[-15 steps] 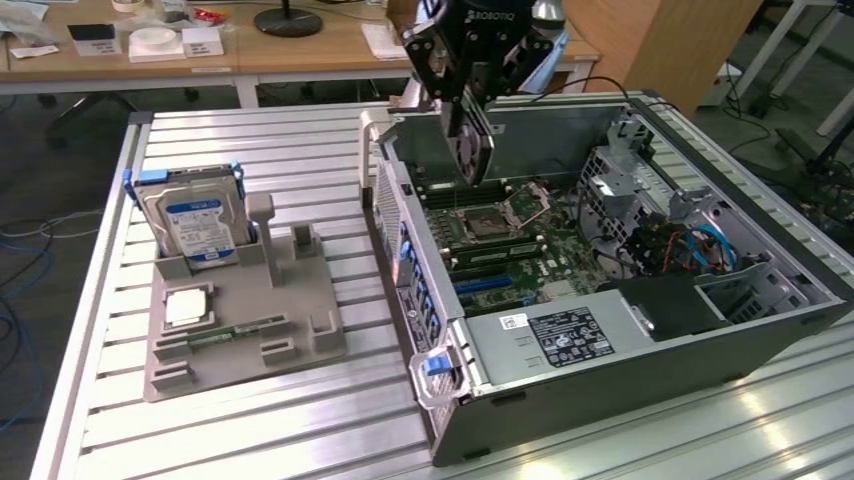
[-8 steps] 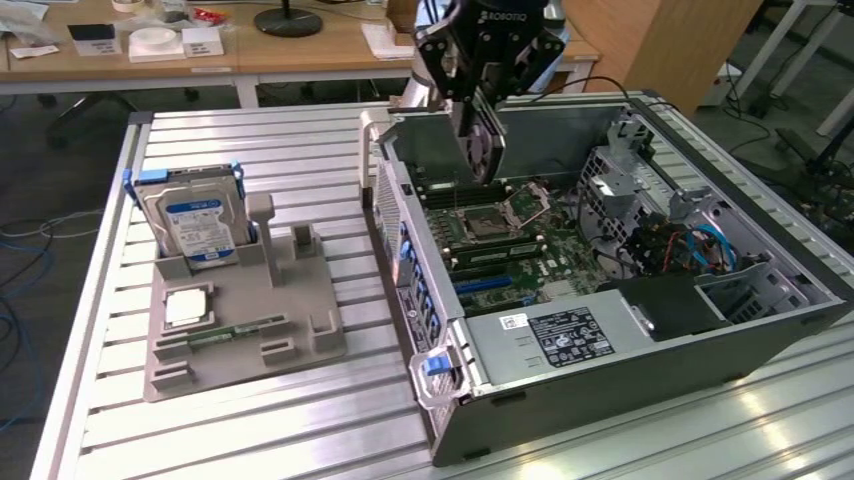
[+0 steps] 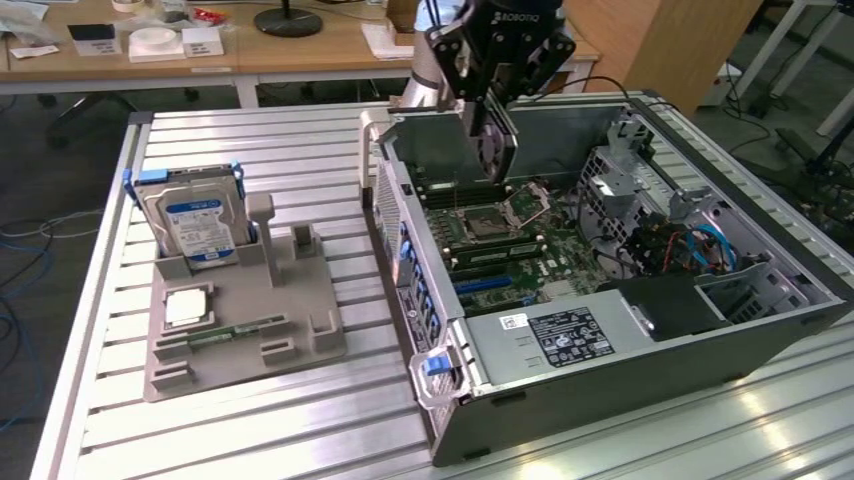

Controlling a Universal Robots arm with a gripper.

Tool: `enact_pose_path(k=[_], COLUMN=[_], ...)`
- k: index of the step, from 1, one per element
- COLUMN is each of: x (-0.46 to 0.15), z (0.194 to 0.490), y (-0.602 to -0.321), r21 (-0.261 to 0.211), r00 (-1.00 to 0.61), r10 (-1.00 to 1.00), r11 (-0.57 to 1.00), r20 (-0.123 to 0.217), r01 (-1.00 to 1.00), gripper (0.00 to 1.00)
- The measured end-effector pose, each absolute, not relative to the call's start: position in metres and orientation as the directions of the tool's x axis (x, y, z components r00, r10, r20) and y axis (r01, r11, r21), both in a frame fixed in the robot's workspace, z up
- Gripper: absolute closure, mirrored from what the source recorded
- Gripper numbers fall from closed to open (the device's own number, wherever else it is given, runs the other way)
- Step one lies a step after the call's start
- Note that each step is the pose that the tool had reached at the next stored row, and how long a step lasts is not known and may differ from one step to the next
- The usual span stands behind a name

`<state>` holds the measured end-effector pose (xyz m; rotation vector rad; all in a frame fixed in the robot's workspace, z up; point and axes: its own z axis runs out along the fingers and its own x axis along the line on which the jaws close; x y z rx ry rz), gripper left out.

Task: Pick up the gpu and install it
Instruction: 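Pick up the gpu and move the gpu toward the slot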

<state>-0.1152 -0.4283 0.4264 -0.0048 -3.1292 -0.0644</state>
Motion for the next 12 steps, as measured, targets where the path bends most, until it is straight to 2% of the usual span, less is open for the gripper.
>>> enact_pose_path(k=[12], x=[-0.090], z=[0.425], y=[-0.428], r21=[0.041], r00=[-1.000], r10=[0.003], r11=[0.999], r20=[0.012], r01=[0.003], gripper=[0.72])
